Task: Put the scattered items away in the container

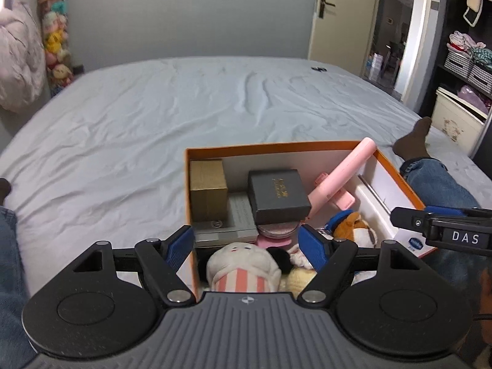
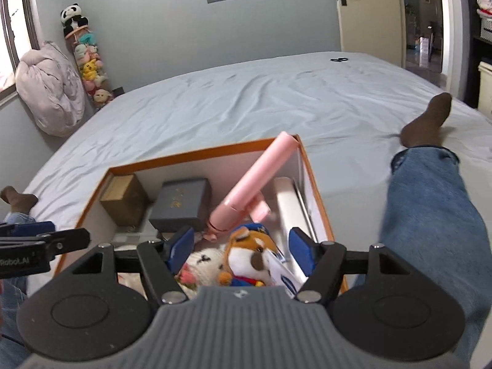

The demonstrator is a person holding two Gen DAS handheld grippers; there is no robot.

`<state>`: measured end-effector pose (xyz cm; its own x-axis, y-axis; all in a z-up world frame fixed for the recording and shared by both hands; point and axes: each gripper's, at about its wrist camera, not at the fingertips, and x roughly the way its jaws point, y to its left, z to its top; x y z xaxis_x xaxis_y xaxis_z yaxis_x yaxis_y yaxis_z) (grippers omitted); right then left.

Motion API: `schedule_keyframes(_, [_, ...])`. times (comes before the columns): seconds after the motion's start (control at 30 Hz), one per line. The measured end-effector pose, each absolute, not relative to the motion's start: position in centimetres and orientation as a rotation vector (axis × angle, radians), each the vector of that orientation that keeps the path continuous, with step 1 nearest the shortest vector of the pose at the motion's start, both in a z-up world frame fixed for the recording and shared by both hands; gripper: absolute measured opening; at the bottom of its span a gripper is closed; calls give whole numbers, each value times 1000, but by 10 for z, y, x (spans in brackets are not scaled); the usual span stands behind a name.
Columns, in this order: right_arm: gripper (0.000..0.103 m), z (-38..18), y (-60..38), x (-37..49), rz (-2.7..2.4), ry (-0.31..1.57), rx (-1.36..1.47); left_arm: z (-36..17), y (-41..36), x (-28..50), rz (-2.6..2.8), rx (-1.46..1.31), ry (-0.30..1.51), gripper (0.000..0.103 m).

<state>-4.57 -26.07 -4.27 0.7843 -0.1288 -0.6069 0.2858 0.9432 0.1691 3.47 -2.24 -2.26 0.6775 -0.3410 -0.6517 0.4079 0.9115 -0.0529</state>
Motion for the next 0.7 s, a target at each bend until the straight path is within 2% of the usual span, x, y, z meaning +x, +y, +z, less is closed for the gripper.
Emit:
schedule_keyframes(0.17, [80, -45, -244, -57, -229, 612, 211, -29, -21, 22, -386, 94, 725, 89])
schedule_keyframes(0.4, [82, -54, -222, -55, -190, 602, 99, -37, -22, 21, -331, 91, 715, 89])
schedule_keyframes(0.7, [83, -70, -222, -48, -183, 672, 108, -54, -22, 24, -317, 68, 757, 89])
